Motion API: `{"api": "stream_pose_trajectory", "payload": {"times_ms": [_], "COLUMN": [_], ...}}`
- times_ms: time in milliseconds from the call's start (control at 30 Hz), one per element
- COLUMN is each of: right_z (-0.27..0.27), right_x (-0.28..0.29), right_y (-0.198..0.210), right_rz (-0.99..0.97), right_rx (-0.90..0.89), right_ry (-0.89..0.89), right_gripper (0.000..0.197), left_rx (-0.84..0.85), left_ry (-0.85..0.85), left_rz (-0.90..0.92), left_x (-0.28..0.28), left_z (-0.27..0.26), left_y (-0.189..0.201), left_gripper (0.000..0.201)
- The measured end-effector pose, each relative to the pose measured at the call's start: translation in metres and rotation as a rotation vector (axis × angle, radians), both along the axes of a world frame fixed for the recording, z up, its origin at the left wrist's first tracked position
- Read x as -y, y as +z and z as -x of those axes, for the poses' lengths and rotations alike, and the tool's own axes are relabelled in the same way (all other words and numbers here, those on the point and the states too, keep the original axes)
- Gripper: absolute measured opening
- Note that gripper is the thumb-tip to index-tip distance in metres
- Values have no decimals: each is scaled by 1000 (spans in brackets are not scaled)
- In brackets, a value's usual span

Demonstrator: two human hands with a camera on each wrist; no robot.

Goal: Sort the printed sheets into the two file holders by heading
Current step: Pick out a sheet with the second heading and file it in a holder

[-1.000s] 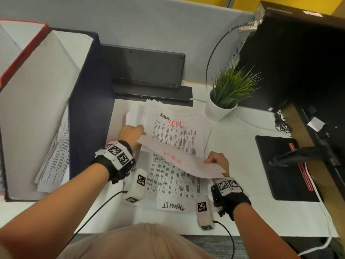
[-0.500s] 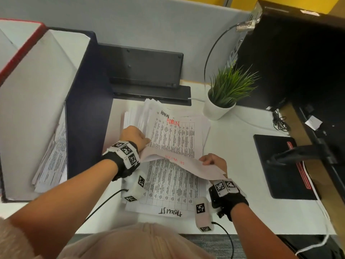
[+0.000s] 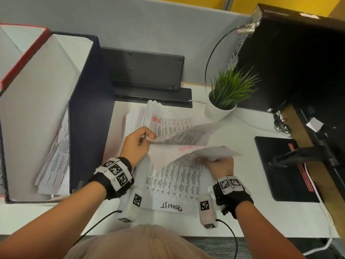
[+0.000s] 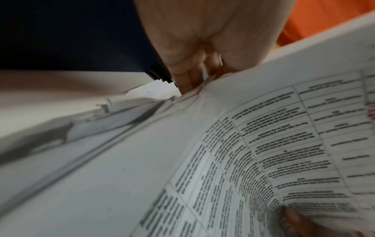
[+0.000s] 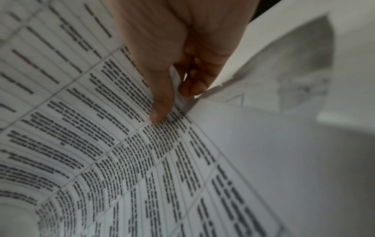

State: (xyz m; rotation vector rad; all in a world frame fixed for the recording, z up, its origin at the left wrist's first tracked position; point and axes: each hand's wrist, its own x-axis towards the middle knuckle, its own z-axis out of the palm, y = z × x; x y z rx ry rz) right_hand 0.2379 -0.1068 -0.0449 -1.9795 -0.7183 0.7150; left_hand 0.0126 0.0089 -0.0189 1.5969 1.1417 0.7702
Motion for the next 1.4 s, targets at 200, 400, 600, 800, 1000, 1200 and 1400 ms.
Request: {"api": "stream_pose_trajectory", "payload": {"times_ms": [200,400,600,800,1000,1200,1400], "right_z": [1,-3,-2,1,3,0,-3], "right_x": [0,2,3,2,5,0,1], "right_y": [5,-6,-12,-11,-11,2,14], "right_rz": [-45,-89,-39,-52,-37,25,19], "right_rx": [-145,-374,-585,-647,-612,-458,-727], "right_ry": [-28,-80,-203,-265,-252,-155,-197], "right_gripper": [53,44,47,46,47,25,10], "left_rx": [78,-115,-599,-803,-859,-544,-56], "left_ry": [-48,68,24,-13,-24,105,20], "left_rz": [171,321,505,368,292,119,87], "left_x": [-6,-25,-42,-42,-30,-24,-16], "left_z": [-4,-3,-8,-22,-31,-22,-15], "left_y": [13,18,11,6,2,-10,-6], "left_gripper": [31,25,27,46,47,26,35]}}
